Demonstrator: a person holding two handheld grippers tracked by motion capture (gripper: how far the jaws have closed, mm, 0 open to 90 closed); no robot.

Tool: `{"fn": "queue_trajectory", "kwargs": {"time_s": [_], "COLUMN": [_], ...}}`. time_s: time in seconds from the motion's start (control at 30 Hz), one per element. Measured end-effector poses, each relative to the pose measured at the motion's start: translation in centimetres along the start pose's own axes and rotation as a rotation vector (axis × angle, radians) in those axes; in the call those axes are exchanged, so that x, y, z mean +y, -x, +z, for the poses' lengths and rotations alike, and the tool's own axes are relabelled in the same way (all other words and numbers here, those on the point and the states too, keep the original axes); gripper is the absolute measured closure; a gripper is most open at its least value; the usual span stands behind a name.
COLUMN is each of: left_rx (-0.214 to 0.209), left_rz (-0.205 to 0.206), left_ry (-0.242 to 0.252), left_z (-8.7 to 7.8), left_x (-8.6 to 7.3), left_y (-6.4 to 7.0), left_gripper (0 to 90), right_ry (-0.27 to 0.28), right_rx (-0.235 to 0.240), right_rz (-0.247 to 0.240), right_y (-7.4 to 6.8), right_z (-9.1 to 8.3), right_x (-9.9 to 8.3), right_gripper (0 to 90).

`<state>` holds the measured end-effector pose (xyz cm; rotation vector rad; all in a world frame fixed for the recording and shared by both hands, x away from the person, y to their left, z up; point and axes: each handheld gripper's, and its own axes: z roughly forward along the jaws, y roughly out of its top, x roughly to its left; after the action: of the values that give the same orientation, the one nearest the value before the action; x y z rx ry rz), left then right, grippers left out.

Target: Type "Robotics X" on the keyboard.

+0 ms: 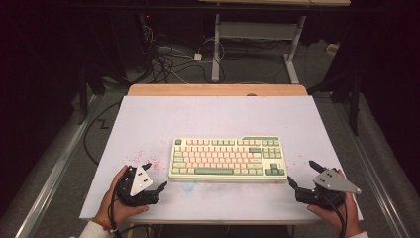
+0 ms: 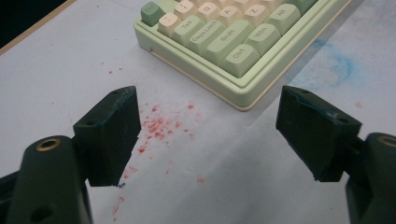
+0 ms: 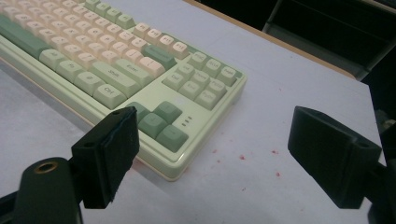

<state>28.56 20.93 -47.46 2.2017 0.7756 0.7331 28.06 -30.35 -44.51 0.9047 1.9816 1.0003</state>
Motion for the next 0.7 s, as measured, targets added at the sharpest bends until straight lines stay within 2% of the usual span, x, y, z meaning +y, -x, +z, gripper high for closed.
{"fn": "queue_trajectory", "kwargs": {"time_s": [0.13,0.23,0.7], "left_rx": [-0.001,-0.006,0.0], "left_rz": [-0.004,-0.012,0.005], "left_ry": [-0.001,0.005,-0.009], "left_z": [0.04,0.03,0.24], "left_x": [0.06,0.15,0.31], "left_y": [-0.11,-0.16,0.0], "left_gripper": [21.2,21.4,23.0], "right_ry": [0.01,0.012,0.008], "right_rx": [-0.019,-0.015,-0.017], "right_rz": [-0.025,-0.02,-0.017], "right_y": [-0.08,-0.12,-0.03], "right_z": [-0.21,-0.26,-0.25], "right_x": [0.36,0.38,0.24], "right_gripper": [16.7,16.7,16.7]}}
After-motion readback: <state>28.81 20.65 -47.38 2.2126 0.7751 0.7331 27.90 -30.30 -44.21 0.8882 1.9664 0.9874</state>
